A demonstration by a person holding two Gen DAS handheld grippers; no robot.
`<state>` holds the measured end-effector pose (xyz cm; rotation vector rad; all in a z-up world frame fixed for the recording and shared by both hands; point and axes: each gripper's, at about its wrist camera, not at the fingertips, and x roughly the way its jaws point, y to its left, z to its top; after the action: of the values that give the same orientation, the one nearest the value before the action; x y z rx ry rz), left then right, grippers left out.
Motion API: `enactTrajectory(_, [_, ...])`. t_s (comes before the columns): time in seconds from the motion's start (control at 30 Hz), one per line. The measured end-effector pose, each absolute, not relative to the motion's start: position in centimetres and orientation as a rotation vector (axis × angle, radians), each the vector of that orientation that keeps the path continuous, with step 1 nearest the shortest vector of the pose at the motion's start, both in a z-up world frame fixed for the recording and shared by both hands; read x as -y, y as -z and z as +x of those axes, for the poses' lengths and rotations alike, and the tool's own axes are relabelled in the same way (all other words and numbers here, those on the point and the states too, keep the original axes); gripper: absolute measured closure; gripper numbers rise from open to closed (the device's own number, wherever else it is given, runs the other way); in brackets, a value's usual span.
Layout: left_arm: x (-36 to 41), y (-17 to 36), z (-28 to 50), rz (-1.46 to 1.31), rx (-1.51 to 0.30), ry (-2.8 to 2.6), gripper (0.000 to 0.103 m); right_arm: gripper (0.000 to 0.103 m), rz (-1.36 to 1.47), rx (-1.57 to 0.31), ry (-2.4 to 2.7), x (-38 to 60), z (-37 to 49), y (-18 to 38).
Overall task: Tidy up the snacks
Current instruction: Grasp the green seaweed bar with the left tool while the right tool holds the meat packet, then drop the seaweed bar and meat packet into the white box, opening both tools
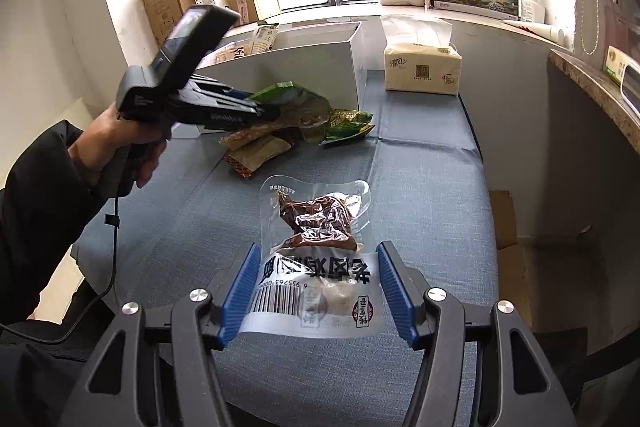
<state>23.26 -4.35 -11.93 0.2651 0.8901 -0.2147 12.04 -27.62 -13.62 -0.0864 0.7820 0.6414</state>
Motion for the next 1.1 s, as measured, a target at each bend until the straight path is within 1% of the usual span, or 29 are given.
enactTrajectory(0.03, [4.3, 11.4, 22.8, 0.264, -0.876, 0.232, 0.076, 0.039, -0.085, -0.783, -0.642, 27.6, 12.0, 13.6])
enactTrajectory(0.1, [4.4, 10.4, 21.8, 0.298, -0.84, 0.235, 0.083, 0.039, -0.089, -0.782, -0.646, 27.4, 12.0, 13.6])
enactTrajectory(0.23, [3.5, 7.8, 19.3, 0.225, -0.788, 0.261, 0.085, 0.038, -0.086, -0.784, -0.652, 27.1, 12.1, 13.5])
enactTrajectory(0.3, [2.7, 6.3, 17.9, 0.164, -0.755, 0.264, 0.088, 0.038, -0.084, -0.779, -0.656, 26.9, 12.0, 13.3])
enactTrajectory(0.53, [-1.2, 2.0, 14.9, -0.051, -0.65, 0.286, 0.088, 0.038, -0.072, -0.749, -0.677, 25.5, 12.9, 12.1])
enactTrajectory(0.67, [-4.4, 0.4, 15.9, -0.179, -0.611, 0.282, 0.088, 0.038, -0.041, -0.696, -0.704, 24.0, 15.0, 9.8])
enactTrajectory(0.87, [-7.6, -1.0, 19.8, -0.216, -0.574, 0.202, 0.088, 0.038, -0.068, -0.591, -0.747, 19.6, 20.2, 5.3])
enactTrajectory(0.97, [-8.8, -1.3, 22.5, -0.222, -0.584, 0.174, 0.088, 0.038, -0.03, -0.596, -0.764, 17.4, 24.7, 3.8])
enactTrajectory(1.1, [-9.8, -1.2, 25.9, -0.206, -0.611, 0.132, 0.088, 0.038, -0.055, -0.623, -0.739, 13.7, 30.6, 2.9])
